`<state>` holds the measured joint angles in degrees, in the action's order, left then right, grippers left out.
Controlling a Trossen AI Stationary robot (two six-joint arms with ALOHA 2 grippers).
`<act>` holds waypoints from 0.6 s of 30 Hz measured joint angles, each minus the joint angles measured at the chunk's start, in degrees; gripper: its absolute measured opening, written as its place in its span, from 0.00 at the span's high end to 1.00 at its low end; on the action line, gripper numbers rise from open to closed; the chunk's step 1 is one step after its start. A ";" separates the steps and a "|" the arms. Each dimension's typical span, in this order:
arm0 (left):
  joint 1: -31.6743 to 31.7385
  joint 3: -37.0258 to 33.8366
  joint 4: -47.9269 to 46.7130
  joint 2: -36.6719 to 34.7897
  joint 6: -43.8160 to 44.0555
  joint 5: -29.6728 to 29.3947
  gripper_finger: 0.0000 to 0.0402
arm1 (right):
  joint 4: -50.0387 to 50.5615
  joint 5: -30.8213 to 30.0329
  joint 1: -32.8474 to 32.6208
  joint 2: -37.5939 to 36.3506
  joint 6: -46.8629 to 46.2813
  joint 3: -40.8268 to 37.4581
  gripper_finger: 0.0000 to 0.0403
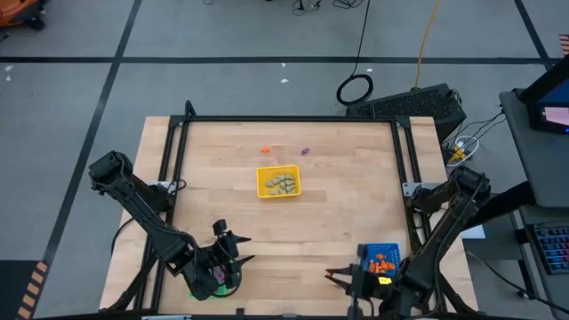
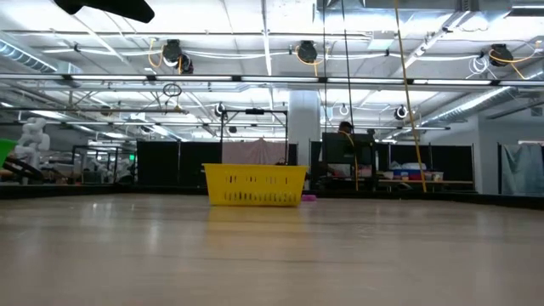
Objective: Sort Halloween decoration
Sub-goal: Put the orange skeleton toy in the blue basket
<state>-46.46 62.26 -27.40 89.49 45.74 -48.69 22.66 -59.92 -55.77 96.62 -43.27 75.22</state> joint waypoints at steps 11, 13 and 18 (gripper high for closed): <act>0.00 0.00 0.65 0.00 -0.02 0.00 0.44 | -11.48 -2.63 0.29 1.09 -1.51 0.02 0.93; 0.00 0.00 1.02 0.00 -0.04 0.00 0.44 | -11.97 -4.40 0.28 1.09 -2.46 0.02 0.93; 0.00 0.00 1.38 0.00 -0.09 0.00 0.44 | -11.94 -9.63 0.20 1.09 -4.15 0.02 0.93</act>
<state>-46.46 62.26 -26.02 89.49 45.65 -48.69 10.72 -69.55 -55.57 97.71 -47.42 75.24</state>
